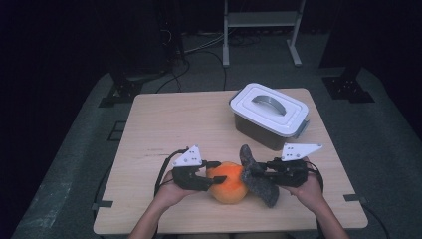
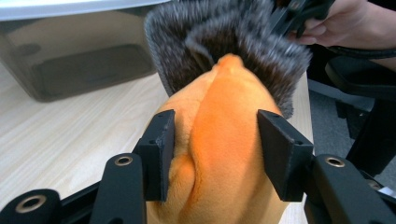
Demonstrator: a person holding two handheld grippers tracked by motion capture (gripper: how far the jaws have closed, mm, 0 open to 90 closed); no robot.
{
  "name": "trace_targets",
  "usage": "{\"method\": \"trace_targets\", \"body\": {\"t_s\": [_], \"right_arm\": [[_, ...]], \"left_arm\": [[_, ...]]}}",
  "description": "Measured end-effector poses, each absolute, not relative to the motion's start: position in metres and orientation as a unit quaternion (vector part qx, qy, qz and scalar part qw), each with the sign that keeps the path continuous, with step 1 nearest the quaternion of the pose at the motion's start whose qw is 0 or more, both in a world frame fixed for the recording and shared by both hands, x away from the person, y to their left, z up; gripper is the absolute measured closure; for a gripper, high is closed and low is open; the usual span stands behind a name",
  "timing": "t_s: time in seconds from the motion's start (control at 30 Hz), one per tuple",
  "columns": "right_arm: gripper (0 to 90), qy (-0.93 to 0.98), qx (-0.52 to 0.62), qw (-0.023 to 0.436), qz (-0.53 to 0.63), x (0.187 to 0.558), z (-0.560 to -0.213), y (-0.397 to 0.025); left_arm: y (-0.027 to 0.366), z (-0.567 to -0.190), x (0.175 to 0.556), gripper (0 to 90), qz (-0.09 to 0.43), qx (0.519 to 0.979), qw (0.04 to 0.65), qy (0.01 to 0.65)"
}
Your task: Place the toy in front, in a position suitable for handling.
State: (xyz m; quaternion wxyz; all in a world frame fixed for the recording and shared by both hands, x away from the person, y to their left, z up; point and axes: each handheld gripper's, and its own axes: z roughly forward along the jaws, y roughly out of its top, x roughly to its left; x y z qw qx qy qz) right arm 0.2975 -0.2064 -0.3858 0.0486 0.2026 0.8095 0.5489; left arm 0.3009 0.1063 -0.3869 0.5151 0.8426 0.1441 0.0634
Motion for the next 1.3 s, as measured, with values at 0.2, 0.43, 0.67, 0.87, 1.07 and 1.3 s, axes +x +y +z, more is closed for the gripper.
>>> {"method": "trace_targets", "body": {"t_s": [0.2,0.43,0.67,0.87,1.07,1.3], "right_arm": [[72.3,0.825,0.183,0.063,0.531,0.293,-0.388,-0.191],[72.3,0.831,0.193,0.048,0.520,0.299,-0.400,-0.196],[72.3,0.832,0.202,0.037,0.515,0.302,-0.405,-0.203],[72.8,0.826,0.203,0.049,0.525,0.298,-0.394,-0.207],[72.7,0.818,0.172,0.052,0.547,0.292,-0.382,-0.191],[72.8,0.831,0.173,0.046,0.526,0.294,-0.396,-0.188]], "left_arm": [[0.100,-0.389,0.298,47.8,0.070,0.848,0.508,0.135],[0.102,-0.399,0.306,17.5,0.040,0.848,0.507,0.145],[0.105,-0.406,0.308,38.7,0.027,0.839,0.524,0.146],[0.106,-0.391,0.302,45.0,0.054,0.843,0.518,0.134],[0.100,-0.389,0.297,45.6,0.069,0.855,0.500,0.116],[0.100,-0.397,0.302,26.0,0.052,0.850,0.510,0.126]]}}
